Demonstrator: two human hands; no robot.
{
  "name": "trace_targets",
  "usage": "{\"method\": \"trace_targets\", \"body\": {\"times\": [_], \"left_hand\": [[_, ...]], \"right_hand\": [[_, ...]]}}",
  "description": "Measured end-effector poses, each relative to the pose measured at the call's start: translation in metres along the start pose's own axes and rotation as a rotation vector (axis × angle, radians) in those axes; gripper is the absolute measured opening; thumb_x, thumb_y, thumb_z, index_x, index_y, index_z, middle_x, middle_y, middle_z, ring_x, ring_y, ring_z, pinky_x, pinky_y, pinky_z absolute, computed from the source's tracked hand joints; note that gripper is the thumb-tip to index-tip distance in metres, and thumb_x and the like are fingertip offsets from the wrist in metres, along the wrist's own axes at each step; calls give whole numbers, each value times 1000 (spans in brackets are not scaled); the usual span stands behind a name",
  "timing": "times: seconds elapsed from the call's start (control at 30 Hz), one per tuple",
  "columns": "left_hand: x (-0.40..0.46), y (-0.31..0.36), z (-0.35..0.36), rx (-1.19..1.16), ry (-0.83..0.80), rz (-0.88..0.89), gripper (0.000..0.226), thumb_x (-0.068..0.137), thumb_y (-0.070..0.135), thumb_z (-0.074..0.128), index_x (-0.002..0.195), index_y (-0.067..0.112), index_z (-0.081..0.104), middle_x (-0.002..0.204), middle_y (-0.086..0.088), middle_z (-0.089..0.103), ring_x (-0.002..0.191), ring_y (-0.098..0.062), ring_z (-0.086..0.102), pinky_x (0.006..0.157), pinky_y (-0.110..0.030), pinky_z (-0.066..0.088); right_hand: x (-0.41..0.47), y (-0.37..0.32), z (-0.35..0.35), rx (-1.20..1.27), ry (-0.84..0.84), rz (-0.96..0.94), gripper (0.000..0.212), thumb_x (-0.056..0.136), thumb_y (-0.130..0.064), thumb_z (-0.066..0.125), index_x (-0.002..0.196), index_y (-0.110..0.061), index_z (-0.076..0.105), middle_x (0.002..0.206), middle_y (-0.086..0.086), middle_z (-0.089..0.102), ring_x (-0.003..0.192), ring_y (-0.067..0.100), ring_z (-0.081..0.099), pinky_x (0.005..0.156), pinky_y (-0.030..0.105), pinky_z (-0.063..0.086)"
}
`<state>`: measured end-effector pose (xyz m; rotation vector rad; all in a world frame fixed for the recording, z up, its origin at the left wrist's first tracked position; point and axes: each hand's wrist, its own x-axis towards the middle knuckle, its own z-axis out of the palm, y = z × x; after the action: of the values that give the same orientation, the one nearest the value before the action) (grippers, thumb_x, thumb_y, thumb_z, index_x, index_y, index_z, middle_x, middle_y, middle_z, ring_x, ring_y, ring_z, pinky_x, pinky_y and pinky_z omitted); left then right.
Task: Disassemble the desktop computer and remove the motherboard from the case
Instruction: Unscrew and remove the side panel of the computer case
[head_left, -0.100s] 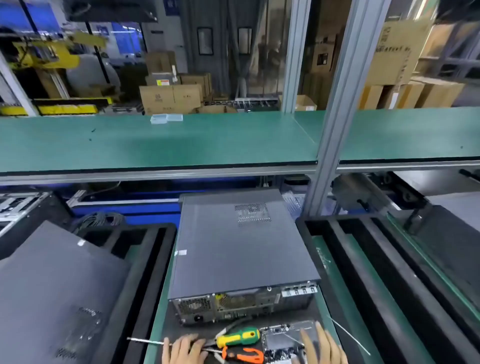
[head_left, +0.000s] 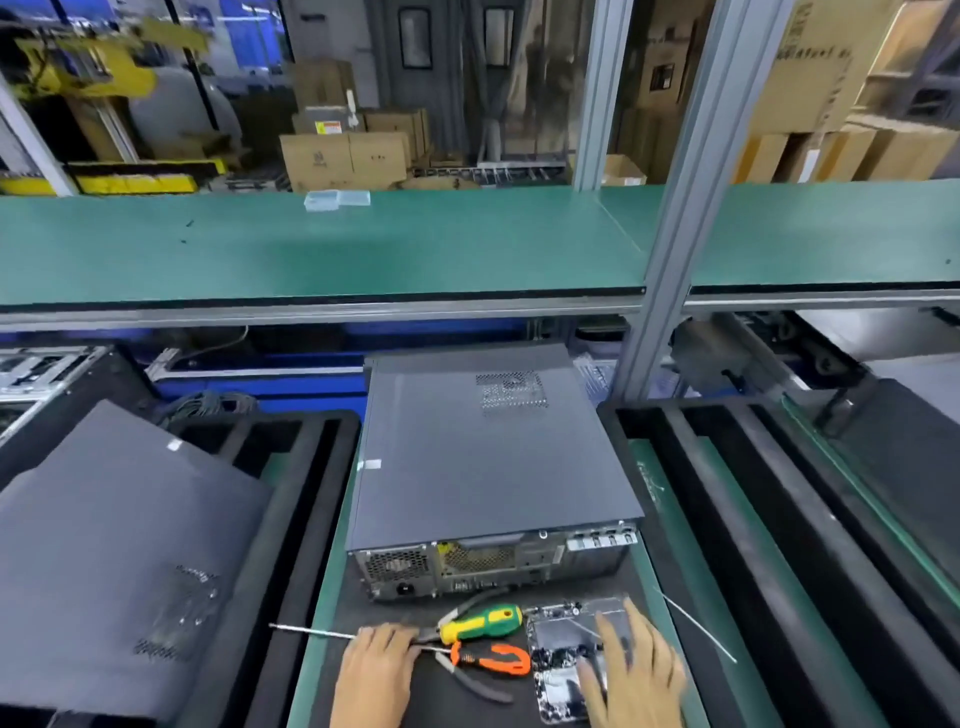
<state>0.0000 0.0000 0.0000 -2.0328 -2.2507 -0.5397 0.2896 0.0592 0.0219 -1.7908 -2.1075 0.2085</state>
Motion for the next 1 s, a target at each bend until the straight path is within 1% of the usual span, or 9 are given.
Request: {"method": "trace_targets", "body": {"times": [0.03, 0.13, 0.23, 0.3, 0.37, 0.53, 0.77, 0.93, 1.0], "left_hand": [[7, 2, -2, -11, -23, -26, 9, 75, 32, 74, 70, 24, 75, 67, 10, 66, 70, -12, 53, 66, -24, 41], [6, 1, -6, -79, -136, -94, 31, 51, 11, 95, 73, 20, 76, 67, 6, 66, 60, -21, 62, 56, -30, 53], [12, 2, -14, -88, -249, -150, 19, 69, 5, 85, 82, 14, 77, 77, -1, 70, 72, -27, 64, 67, -38, 55], [14, 2, -12, -88, -288, -164, 11, 86, 12, 70, 96, 15, 75, 92, -1, 71, 91, -28, 61, 83, -37, 49], [18, -2, -14, -75, -301, -139, 16, 95, 20, 59, 104, 21, 72, 100, 3, 69, 101, -22, 56, 88, -32, 42], [23, 1, -19, -230, -265, -184, 14, 97, 13, 55, 97, 16, 69, 92, 0, 59, 90, -24, 59, 79, -34, 46], [29, 14, -41, -325, -129, -44, 18, 90, -2, 60, 91, 10, 73, 84, -3, 63, 78, -19, 58, 73, -26, 45], [40, 22, -61, -534, -215, -152, 22, 95, 5, 55, 85, 16, 71, 75, 2, 63, 73, -14, 60, 74, -24, 49], [48, 31, -72, -643, -176, -180, 20, 94, 8, 60, 81, 20, 71, 72, 6, 66, 70, -7, 64, 70, -15, 49]], "right_hand": [[1, -3, 0, -38, -117, 49, 65, 95, -62, 6, 121, -26, 53, 142, 14, 45, 113, 37, 55, 91, 55, 43], [-10, -6, 14, -104, -147, 15, 72, 98, -59, 8, 118, -22, 67, 133, 17, 55, 111, 37, 52, 92, 54, 37], [-1, -25, 9, -121, -155, -29, 63, 100, -53, 17, 115, -19, 69, 128, 16, 56, 107, 36, 54, 87, 54, 46], [3, -34, 13, -93, -144, -75, 39, 96, -46, 47, 115, -19, 68, 127, 14, 57, 107, 35, 56, 86, 52, 47], [8, -43, 18, -63, -153, -141, 36, 88, -39, 66, 118, -19, 67, 129, 11, 57, 111, 34, 56, 90, 51, 45], [20, -64, 22, -90, -297, -278, 51, 97, -52, 44, 143, -31, 44, 151, -7, 36, 131, 25, 36, 107, 44, 25], [29, -76, 21, -48, -367, -362, 45, 95, -58, 42, 135, -37, 50, 130, -20, 51, 123, 15, 34, 101, 36, 20], [25, -68, 15, 55, -336, -444, 38, 96, -51, 48, 128, -33, 54, 119, -15, 54, 118, 16, 38, 102, 37, 26], [25, -64, 6, 149, -308, -449, 34, 98, -43, 50, 125, -26, 57, 113, -10, 57, 111, 18, 46, 94, 33, 33]]}}
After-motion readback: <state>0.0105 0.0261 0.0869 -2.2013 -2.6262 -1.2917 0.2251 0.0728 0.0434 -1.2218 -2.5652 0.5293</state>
